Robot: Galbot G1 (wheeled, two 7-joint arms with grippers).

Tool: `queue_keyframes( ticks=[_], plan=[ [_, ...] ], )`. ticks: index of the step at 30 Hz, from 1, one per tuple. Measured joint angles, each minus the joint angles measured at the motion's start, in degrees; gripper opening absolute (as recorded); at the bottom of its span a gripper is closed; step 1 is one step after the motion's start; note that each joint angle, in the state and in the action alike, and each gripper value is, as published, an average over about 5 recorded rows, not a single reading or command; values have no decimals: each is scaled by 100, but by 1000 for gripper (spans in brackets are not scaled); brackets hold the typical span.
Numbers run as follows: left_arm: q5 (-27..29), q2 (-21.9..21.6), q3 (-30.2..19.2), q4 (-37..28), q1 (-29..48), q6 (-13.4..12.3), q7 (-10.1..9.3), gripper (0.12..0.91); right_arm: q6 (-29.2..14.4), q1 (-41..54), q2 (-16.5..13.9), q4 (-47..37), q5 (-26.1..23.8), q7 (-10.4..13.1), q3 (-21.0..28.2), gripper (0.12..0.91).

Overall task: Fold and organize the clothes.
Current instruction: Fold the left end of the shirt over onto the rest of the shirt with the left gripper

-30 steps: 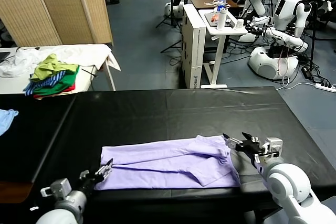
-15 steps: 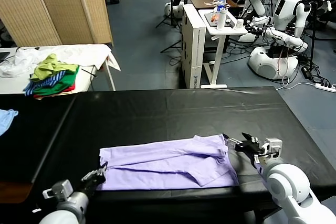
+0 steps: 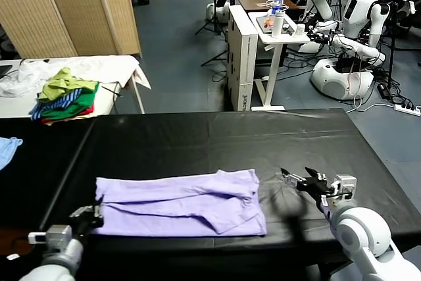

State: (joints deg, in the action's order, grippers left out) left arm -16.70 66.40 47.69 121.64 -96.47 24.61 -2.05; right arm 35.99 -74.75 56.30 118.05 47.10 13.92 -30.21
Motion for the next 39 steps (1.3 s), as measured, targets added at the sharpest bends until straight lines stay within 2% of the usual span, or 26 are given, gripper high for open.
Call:
queue_keyframes(
  ticks=[6, 13, 16, 19, 22, 31, 39],
  plan=[
    [176, -76, 94, 39, 43, 2, -128, 181, -23, -108, 65, 41, -62, -36, -91, 907],
    [-122, 297, -368, 480, 118, 286, -395, 181, -78, -287, 157, 77, -165, -96, -239, 907],
    [-383, 538, -708, 694, 123, 475, -558, 181, -98, -358, 204, 73, -217, -114, -292, 907],
    [-836, 782, -1080, 877, 195, 680, -802, 181, -102, -418, 254, 74, -270, -124, -329, 907],
    [-1286, 999, -1452, 947, 310, 766, -960, 181, -109, -481, 301, 75, -317, -141, -373, 907],
    [-1795, 1400, -2406, 837, 695, 759, -1001, 181, -134, -637, 387, 68, -451, -182, -469, 907],
    [-2435, 1440, -2911, 758, 1032, 755, -1008, 181, -156, -731, 478, 55, -611, -214, -486, 907]
  ],
)
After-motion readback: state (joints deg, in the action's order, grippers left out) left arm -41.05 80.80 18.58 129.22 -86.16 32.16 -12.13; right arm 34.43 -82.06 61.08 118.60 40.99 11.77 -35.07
